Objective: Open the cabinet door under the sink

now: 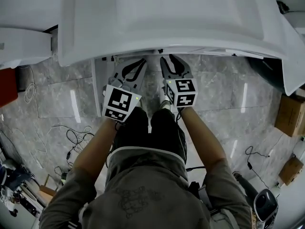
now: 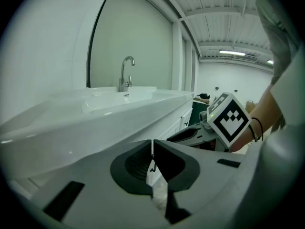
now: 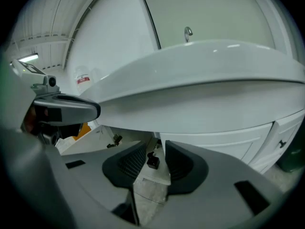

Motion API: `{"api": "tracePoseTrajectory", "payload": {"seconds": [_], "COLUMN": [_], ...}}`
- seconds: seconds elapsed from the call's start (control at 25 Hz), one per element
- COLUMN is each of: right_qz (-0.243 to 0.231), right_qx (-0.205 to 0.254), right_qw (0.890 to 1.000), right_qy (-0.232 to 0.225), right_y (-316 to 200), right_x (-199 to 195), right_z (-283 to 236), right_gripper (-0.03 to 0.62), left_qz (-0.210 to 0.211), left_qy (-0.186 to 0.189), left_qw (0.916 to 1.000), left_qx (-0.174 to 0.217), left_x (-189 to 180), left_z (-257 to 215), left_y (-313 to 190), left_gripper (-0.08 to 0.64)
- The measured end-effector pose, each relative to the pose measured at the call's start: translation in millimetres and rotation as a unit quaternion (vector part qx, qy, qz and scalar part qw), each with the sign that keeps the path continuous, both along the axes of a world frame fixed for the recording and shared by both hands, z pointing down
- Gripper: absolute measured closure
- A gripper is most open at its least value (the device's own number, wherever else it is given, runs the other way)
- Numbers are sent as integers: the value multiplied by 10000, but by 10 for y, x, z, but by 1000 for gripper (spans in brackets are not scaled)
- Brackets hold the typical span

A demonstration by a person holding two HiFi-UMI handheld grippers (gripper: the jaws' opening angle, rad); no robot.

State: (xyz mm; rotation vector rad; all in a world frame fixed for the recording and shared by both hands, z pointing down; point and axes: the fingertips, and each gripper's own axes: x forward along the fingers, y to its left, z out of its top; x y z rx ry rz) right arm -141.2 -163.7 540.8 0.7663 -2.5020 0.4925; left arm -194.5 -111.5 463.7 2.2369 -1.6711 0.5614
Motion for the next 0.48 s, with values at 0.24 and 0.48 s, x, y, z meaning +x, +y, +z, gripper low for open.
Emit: {"api": "tracePoseTrajectory", "payload": {"seconds": [0.24, 0.48], "right_qz": [-67, 87], "right_qx": [-120, -178], "right_qw": [9996, 9980], "right_qy": [232, 594], "right_y": [-168, -328], "right_x": [-163, -252], "right_z": [606, 1082], "right_gripper": [463, 453], "left_qz": [245, 333], "left_qy": [107, -56], "left_qw": [9995, 9994], "left_qx": [169, -65], "left_x": [9, -95], "left_z": [241, 647], "left_y": [-79, -146], "left_gripper": [534, 534]}}
